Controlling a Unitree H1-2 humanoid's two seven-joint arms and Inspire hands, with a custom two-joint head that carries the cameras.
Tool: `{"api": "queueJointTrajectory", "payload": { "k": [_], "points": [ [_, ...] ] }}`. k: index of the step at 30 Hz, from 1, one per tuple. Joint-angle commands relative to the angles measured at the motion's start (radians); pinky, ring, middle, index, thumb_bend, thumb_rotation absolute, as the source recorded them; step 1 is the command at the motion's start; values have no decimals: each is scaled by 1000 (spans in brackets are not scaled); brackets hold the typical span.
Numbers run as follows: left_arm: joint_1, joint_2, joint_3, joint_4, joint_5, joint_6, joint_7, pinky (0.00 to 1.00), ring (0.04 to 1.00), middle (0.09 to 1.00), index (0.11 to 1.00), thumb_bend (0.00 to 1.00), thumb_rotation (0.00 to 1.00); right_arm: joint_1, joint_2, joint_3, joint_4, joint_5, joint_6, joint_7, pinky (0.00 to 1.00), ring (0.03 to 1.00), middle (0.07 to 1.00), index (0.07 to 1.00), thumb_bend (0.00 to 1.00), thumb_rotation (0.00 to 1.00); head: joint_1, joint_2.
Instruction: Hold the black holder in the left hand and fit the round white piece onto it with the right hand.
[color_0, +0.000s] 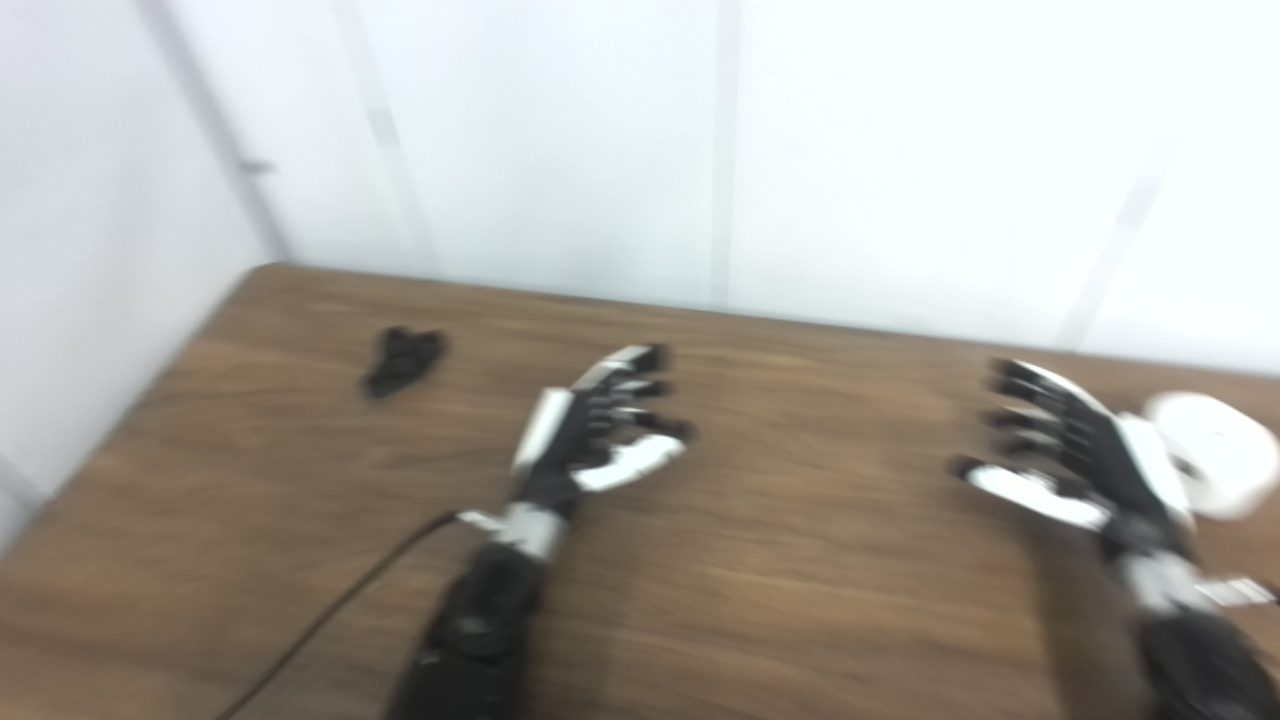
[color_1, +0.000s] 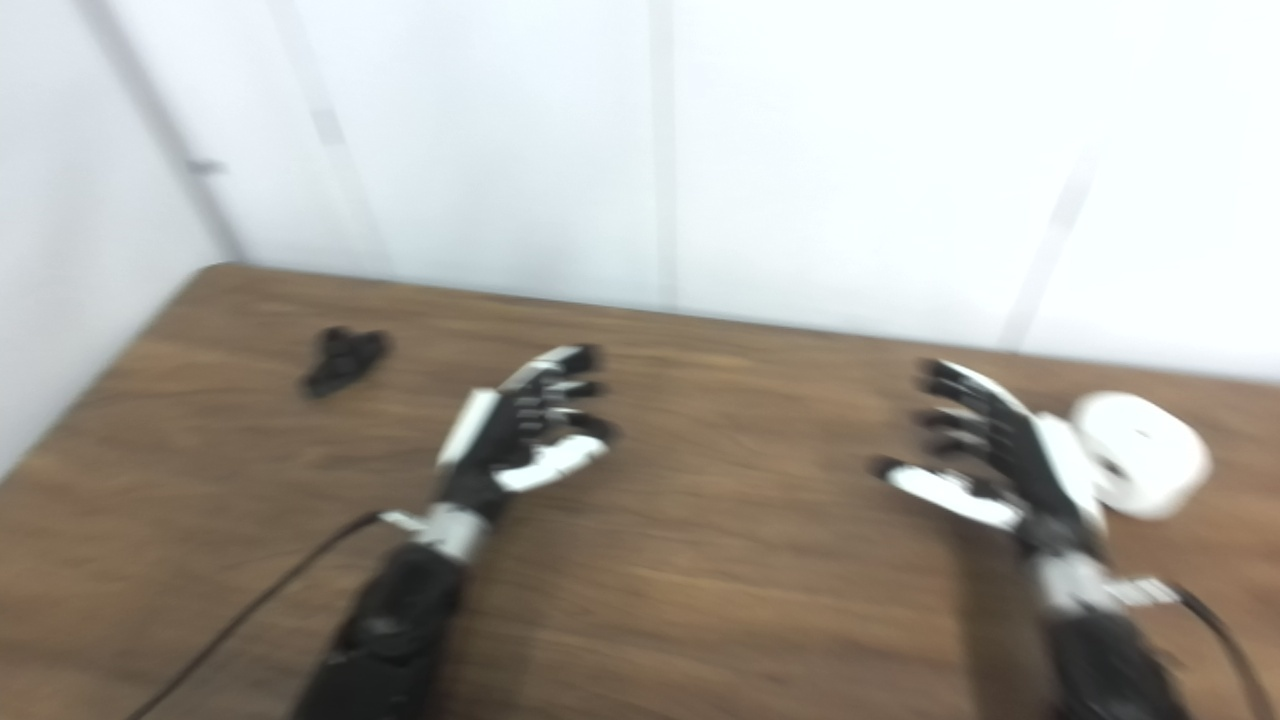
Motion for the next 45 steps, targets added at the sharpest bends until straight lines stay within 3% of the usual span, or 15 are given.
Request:
{"api": "queueJointTrajectory", "payload": {
  "k": [1,4,8,20,24,29,33,36,45],
  "points": [
    [-36,-14,-13,-3,30,-5,23,658,824,866,860,629,212,-19,-9,-7,-55,13,11,8,584,702,808,813,662,216,21,-7],
    [-39,-23,-17,1,51,1,39,647,803,855,846,607,141,-8,-12,-4,-95,6,49,16,605,730,831,835,602,143,34,-18],
    [-40,-21,-19,2,65,2,44,633,776,843,836,595,116,-5,-14,-1,-105,-11,44,12,551,688,805,823,614,198,37,-17],
    [-44,-14,-7,-9,26,16,28,592,765,809,813,593,85,-9,-20,-2,-89,-16,33,12,535,683,802,822,619,238,40,-12],
    [-44,-1,8,-48,2,56,14,573,751,815,807,624,60,-8,-19,-6,-102,-11,47,15,514,677,798,817,625,244,39,-11],
    [-60,57,21,-100,-1,103,-17,571,656,759,745,668,2,-8,-20,-8,-103,-12,52,15,502,666,790,810,638,268,39,-14],
    [-74,111,16,-126,22,98,-30,541,624,715,708,661,0,-10,-20,-9,-100,-11,49,15,501,661,787,806,639,265,37,-14],
    [-86,170,16,-160,65,106,-36,543,658,727,700,684,0,-11,-20,-7,-96,-15,43,13,497,658,787,803,645,277,38,-15],
    [-96,247,62,-264,127,178,-14,620,730,752,717,696,0,-12,-22,-7,-89,-13,37,15,499,657,789,802,646,282,42,-16]
  ]
}}
